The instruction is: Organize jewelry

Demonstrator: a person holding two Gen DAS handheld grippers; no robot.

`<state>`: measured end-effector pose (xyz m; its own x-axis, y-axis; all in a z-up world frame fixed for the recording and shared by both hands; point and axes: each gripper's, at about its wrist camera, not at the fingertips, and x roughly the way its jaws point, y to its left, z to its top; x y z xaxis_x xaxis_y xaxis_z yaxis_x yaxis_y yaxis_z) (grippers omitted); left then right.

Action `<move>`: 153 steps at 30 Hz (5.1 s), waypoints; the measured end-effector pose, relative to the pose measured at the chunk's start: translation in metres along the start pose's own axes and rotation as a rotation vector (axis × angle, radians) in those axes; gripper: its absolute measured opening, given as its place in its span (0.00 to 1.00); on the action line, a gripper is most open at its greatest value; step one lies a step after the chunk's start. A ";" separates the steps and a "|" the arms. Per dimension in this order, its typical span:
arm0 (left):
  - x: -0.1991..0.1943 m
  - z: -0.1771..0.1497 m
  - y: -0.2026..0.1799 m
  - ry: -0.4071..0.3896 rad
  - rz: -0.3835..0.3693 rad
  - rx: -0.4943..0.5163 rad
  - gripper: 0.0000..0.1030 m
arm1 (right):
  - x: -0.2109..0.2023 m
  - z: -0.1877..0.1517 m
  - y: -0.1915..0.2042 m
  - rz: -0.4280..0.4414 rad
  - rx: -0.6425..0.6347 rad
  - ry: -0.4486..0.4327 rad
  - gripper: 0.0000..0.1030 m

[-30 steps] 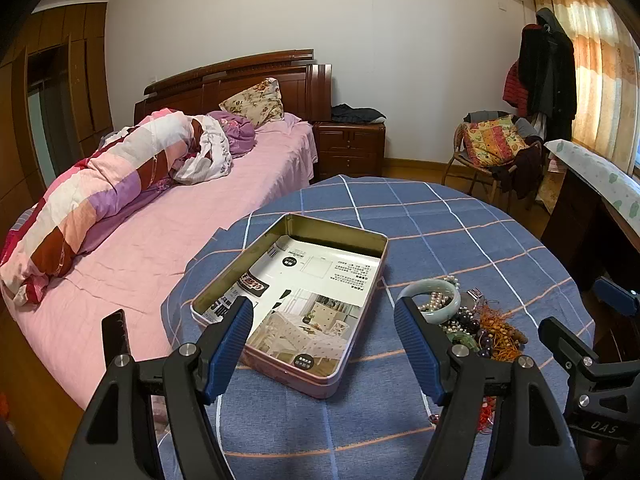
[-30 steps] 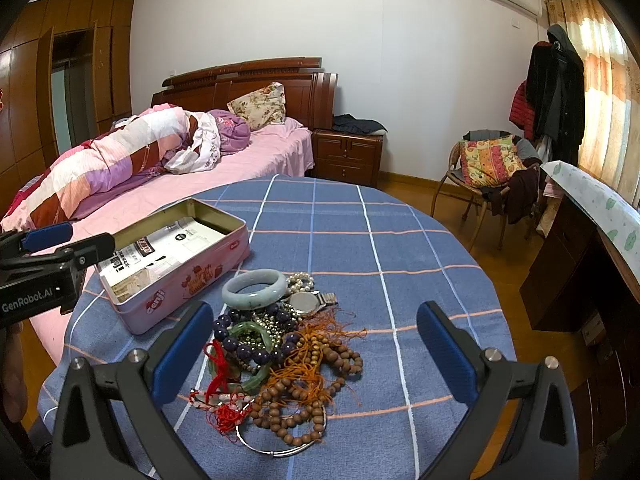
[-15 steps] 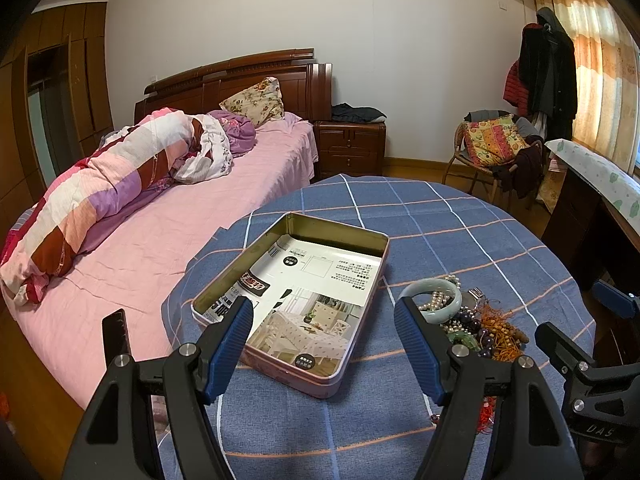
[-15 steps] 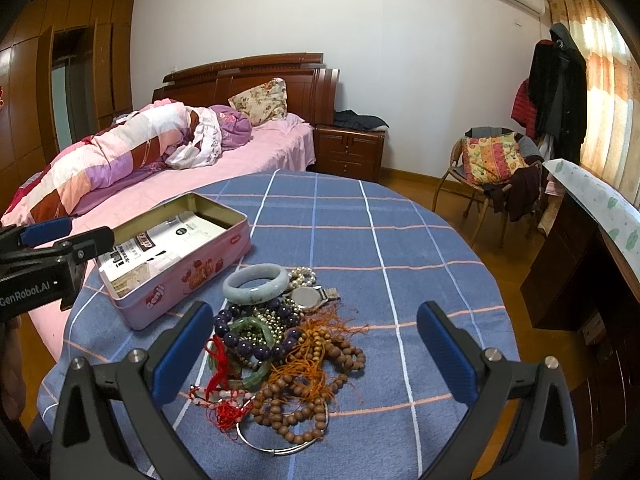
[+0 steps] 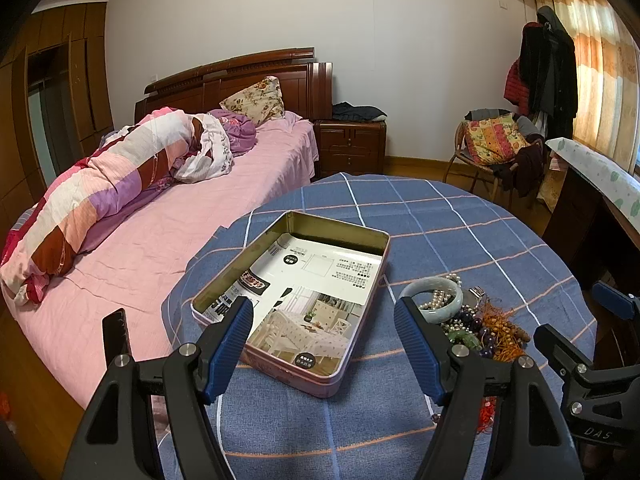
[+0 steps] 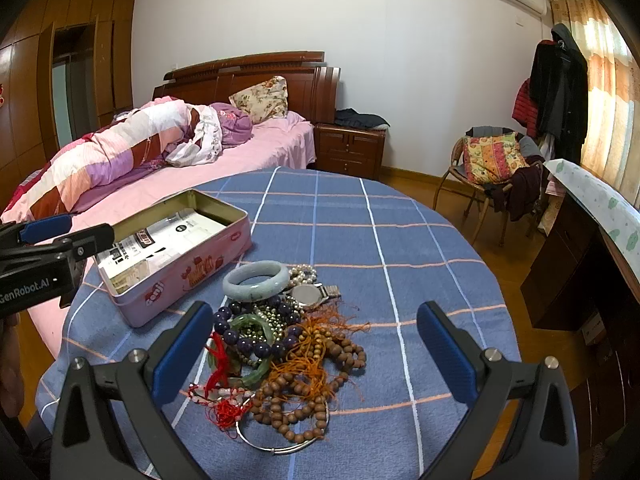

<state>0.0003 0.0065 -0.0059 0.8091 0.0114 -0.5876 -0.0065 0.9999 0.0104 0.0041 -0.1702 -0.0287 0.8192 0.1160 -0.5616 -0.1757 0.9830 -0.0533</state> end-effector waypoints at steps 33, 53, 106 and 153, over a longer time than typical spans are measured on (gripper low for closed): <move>0.097 0.000 -0.112 0.147 -0.147 0.250 0.71 | 0.042 -0.014 -0.072 -0.125 0.052 0.102 1.00; 0.073 0.003 -0.106 0.078 -0.221 0.255 0.00 | 0.049 -0.019 -0.072 -0.099 0.058 0.103 1.00; 0.029 0.020 -0.049 -0.040 -0.194 0.182 0.12 | 0.052 -0.010 -0.022 0.072 -0.076 0.130 0.75; 0.038 0.050 0.010 -0.079 -0.124 0.138 0.13 | 0.025 0.076 -0.013 0.226 -0.069 -0.032 0.14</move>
<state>0.0606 0.0171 0.0125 0.8422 -0.1173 -0.5263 0.1719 0.9835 0.0558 0.0683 -0.1697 0.0212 0.7714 0.3380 -0.5392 -0.3930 0.9194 0.0141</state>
